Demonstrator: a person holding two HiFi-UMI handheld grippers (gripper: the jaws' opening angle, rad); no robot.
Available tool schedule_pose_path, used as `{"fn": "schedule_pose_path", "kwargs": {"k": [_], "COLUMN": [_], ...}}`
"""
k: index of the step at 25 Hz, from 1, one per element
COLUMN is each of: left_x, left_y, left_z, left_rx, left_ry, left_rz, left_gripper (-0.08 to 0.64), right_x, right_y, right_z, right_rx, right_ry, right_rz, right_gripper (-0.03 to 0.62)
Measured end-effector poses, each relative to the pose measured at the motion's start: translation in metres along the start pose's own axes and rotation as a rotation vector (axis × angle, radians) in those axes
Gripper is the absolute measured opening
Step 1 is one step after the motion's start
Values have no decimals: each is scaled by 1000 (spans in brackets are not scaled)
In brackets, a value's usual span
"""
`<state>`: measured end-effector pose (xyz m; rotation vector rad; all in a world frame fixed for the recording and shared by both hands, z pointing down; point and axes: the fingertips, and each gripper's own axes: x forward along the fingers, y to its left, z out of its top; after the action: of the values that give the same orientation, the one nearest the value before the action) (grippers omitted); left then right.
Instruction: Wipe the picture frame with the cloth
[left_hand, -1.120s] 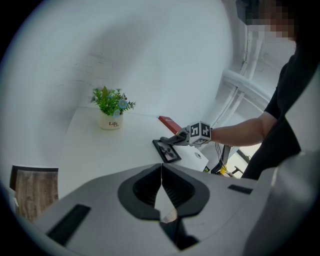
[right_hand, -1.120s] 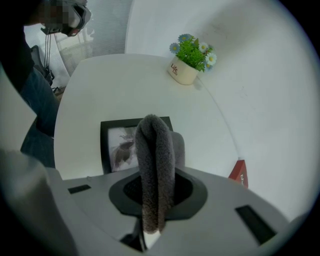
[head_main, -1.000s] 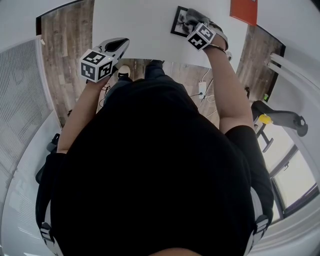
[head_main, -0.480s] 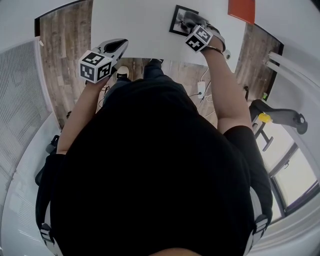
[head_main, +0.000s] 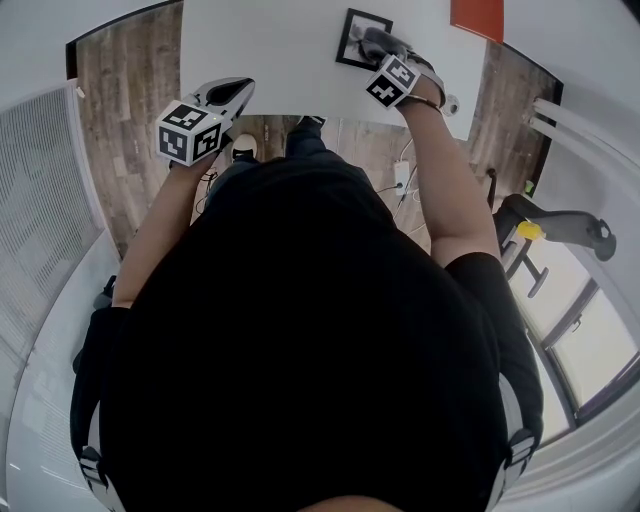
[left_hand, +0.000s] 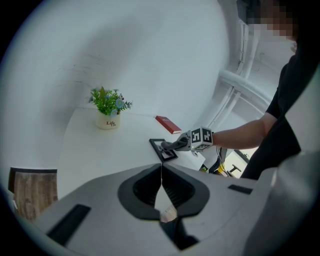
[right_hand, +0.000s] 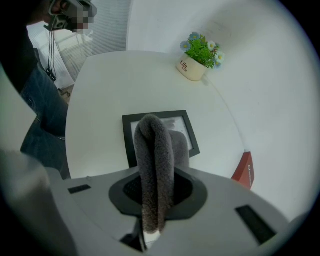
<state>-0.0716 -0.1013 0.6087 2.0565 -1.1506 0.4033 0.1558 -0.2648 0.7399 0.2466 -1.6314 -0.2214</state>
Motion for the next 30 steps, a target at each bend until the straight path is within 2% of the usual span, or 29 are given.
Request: {"fn": "schedule_pose_path", "kwargs": {"k": [30], "left_x": [-8], "left_y": [-3], "left_z": [8], "left_rx": [54], "left_ry": [20], "left_rz": [-53], "left_gripper": [11], "right_x": [-16], "right_y": [48], "right_z": [-16], "right_rx": [53], "right_ry": [42], "right_rz": [43], "right_gripper": [44]}}
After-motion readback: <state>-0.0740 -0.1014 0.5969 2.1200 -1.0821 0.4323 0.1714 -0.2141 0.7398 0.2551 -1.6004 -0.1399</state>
